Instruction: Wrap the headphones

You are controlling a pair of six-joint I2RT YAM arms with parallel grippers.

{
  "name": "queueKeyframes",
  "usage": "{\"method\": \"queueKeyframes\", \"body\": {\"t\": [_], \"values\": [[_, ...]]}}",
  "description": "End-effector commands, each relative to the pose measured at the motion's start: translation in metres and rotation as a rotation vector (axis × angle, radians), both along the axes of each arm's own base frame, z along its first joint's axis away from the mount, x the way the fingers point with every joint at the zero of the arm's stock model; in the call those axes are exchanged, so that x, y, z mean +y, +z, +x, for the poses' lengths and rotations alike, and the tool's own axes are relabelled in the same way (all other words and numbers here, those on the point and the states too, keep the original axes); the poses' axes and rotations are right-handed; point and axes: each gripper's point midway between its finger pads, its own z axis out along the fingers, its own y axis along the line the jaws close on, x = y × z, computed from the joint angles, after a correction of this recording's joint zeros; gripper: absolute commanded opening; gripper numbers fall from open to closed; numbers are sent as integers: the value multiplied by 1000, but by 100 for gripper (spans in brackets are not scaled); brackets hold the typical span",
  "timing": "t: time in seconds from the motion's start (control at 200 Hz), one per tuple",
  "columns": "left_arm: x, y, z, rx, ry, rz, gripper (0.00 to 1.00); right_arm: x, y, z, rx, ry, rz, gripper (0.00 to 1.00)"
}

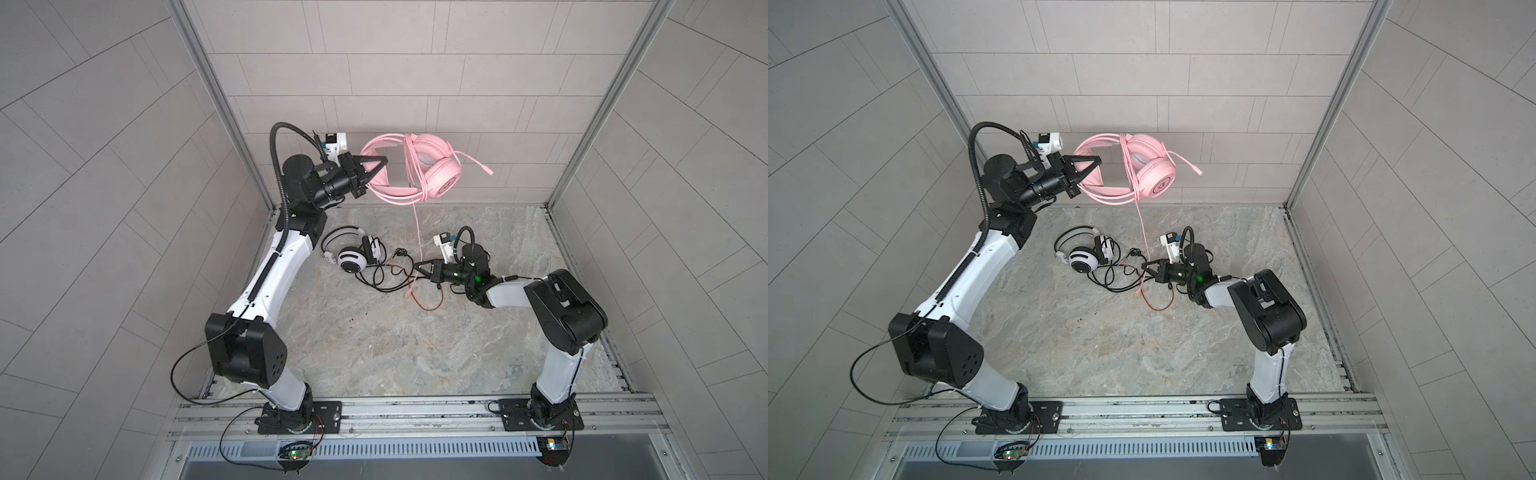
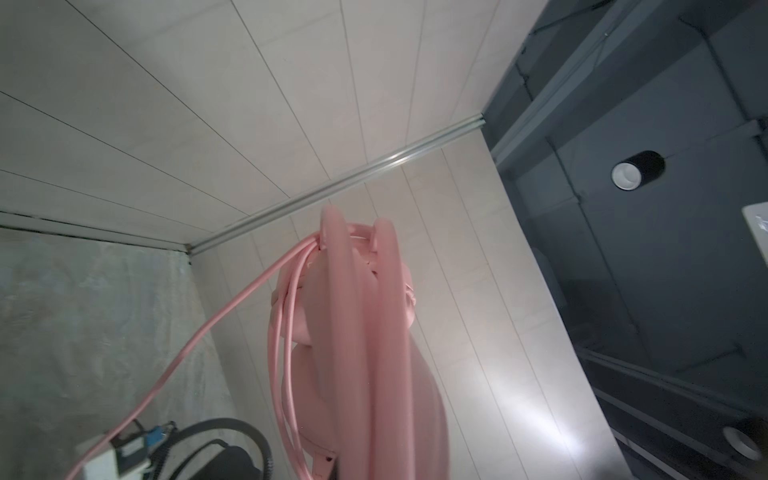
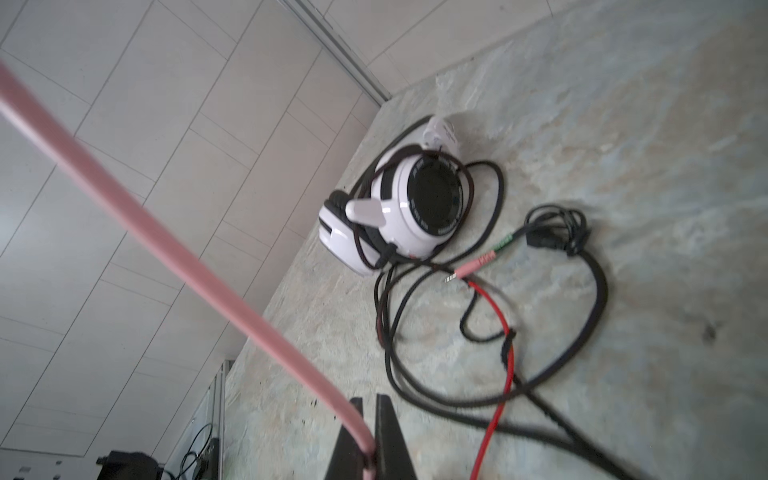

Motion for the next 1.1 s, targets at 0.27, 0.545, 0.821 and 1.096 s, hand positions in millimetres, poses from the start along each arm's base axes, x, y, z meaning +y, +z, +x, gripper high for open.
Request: {"method": "queueKeyframes", "body": {"t": [0.27,0.545,0.821,1.096], "values": [[83,-62,23,-39,464,561,0,-41,62,-133,-136,17,-411,5],[45,-127,2,36,256,721,0,-97,182,-134,-358,-130,-665,5],[-39,-165,-96,5,-233,903,0,-132,270,-76,-551,-301,-1048,5],[-75,-164,-174,22,-630,825,0,-126,284,-32,-674,-285,-1277,5]]}}
